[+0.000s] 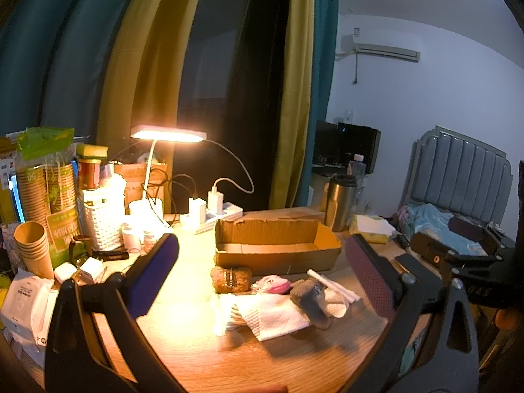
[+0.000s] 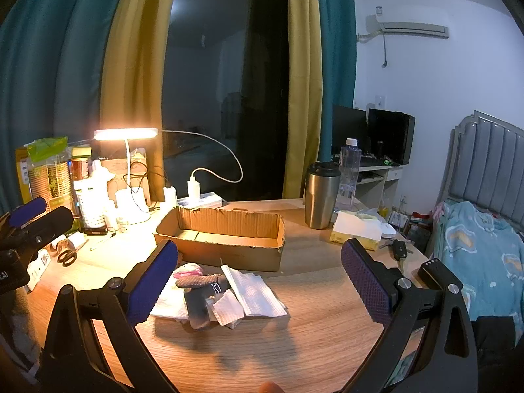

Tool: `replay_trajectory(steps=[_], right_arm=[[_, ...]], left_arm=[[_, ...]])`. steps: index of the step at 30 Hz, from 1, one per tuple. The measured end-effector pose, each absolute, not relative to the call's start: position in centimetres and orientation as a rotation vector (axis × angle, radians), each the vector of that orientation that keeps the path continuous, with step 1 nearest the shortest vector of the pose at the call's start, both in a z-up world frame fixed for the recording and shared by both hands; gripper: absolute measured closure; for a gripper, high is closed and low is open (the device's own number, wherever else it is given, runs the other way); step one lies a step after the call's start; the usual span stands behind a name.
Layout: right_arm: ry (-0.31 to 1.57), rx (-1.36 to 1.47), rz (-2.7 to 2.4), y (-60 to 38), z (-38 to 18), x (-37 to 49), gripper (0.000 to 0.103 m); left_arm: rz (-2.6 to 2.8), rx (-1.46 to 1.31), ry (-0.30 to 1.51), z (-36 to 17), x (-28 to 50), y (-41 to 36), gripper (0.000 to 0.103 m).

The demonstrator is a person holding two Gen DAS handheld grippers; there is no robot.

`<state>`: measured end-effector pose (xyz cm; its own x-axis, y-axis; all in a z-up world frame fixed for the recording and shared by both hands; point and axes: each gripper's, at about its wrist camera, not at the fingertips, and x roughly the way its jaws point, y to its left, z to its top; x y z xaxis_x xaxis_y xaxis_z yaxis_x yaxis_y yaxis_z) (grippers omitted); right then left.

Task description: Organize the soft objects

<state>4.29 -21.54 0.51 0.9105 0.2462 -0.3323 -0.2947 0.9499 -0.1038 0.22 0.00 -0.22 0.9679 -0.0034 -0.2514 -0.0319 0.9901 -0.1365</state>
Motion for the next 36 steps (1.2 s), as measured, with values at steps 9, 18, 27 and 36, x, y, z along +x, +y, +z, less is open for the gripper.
replay_trajectory(steps=[9,18,27,36], right_arm=[[0.323,-0.153,0.279,-21.48,0.5,4.33,0.001],[0.323,-0.153,0.279,-21.47,0.48,4.33,0.001],[0.325,-0.153,0.279,-21.5,0.41,4.37,0.001],[0.348,-0.154,0.286,-21.87,0.07,4.78,0.001]], left_arm=[[0.015,-0.142,0.255,-0.21,0.23,-0.09,0.001],[0.012,-0.145,0.257,-0.2,0.15,0.0,0.001],[0.015,-0.145,0.258,-0.2,0.12,-0.08,0.001],[0.013,-0.142,0.28,-0.16,0.72,0.04,0.001]])
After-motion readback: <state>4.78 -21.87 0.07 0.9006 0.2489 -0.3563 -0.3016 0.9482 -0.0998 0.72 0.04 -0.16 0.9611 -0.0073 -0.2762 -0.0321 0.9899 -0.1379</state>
